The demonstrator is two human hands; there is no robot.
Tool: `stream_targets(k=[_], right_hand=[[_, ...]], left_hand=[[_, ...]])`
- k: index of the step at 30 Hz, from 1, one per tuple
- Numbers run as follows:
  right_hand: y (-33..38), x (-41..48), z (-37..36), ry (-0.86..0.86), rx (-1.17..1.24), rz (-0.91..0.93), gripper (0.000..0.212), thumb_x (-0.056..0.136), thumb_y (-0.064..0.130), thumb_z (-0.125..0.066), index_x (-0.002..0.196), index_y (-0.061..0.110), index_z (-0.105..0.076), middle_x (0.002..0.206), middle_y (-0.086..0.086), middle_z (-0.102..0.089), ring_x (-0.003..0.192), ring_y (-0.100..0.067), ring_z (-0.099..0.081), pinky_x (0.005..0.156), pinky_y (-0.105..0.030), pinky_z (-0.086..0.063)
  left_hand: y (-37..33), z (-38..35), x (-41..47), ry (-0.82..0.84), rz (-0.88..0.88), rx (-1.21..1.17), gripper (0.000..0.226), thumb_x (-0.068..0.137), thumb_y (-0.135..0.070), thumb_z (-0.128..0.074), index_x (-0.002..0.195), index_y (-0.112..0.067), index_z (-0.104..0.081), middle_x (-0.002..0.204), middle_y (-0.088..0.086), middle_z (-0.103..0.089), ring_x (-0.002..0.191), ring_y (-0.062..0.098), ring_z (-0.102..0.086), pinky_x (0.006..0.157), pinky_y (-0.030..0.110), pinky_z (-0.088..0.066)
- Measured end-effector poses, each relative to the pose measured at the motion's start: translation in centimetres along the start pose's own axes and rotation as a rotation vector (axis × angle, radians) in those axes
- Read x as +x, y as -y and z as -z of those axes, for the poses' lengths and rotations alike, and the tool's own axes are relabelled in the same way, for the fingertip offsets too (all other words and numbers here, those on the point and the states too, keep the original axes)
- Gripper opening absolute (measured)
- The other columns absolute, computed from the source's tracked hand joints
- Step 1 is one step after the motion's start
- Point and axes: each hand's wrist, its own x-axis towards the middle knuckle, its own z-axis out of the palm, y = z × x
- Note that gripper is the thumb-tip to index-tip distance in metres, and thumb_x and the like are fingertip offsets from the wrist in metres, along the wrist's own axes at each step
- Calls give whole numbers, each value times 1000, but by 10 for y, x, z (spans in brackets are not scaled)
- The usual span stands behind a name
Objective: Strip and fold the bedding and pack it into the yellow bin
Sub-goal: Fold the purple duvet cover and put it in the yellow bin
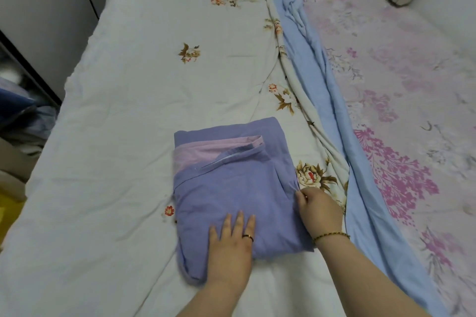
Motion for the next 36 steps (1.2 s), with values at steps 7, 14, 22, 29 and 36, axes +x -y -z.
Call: stream_targets(k=[7, 14, 22, 29, 36], right_hand=[[34, -6, 29, 112, 1007, -225, 29, 97, 33, -40, 121, 19, -49, 132, -7, -46, 118, -23, -43, 101, -40, -35], [144, -60, -5, 503, 1177, -74, 50, 99, 38, -31, 146, 24, -21, 145, 11, -30, 134, -16, -32, 100, -36, -35], [265, -111, -96, 657, 512, 452, 52, 100, 30, -35, 148, 20, -17, 157, 4, -2, 145, -15, -4, 118, -29, -4], [287, -137, -137, 400, 188, 594, 66, 88, 47, -11, 148, 21, -11, 157, 1, 2, 145, -14, -2, 113, -23, 8], [299, -122, -165, 699, -112, 523, 56, 101, 32, -24, 150, 21, 0, 157, -4, 11, 145, -22, 11, 116, -37, 10]], left_hand=[[58, 41, -18, -368, 427, -699, 44, 94, -17, -47, 137, -21, -43, 133, 13, -53, 118, 31, -51, 88, 29, -40], [115, 70, -86, -460, 691, -1128, 8, 92, -2, -50, 99, -1, -54, 120, 30, -55, 104, 36, -53, 75, 30, -32], [219, 52, -166, -595, 753, -1702, 26, 77, 11, -50, 70, -4, -70, 55, -4, -68, 55, 8, -65, 43, 14, -49], [283, 54, -183, -549, 879, -1712, 30, 96, -19, -44, 122, -6, -48, 92, 6, -59, 80, 24, -58, 82, 34, -42], [288, 54, -156, -285, 949, -1606, 27, 61, -4, -74, 84, -3, -59, 81, 9, -66, 77, 29, -60, 65, 32, -46]])
